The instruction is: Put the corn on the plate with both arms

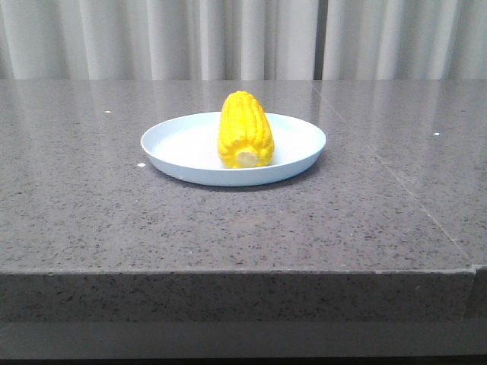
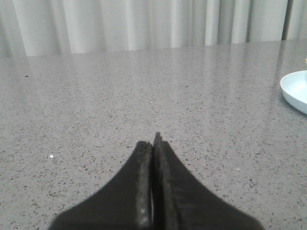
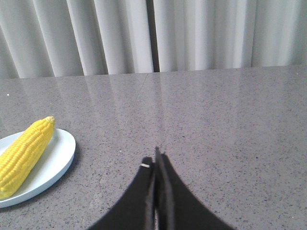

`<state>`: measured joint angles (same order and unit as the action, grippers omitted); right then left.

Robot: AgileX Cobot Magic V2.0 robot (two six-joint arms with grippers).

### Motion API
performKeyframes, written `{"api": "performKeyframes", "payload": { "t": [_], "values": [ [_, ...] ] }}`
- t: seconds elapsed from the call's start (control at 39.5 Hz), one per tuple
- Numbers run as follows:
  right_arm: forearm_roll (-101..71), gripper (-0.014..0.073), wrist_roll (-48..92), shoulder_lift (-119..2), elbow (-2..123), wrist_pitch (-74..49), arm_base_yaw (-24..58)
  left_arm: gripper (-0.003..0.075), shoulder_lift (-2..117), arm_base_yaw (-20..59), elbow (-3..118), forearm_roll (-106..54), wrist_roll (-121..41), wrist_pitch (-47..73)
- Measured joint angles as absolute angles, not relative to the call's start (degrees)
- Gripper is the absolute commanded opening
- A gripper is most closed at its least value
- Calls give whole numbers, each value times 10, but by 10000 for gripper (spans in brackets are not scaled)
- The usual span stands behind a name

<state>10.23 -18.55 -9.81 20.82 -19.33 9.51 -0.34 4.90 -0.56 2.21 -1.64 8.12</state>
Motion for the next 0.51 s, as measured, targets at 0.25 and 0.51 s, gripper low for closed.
{"api": "performKeyframes", "payload": {
  "t": [0.25,0.51],
  "values": [
    [96,-62,-154,-95,175,-147,89,-20,-3,49,-6,22,-16,81],
    [-67,-62,0,-68,53,-31,31,-20,-3,49,-6,22,-16,81]
  ]
}}
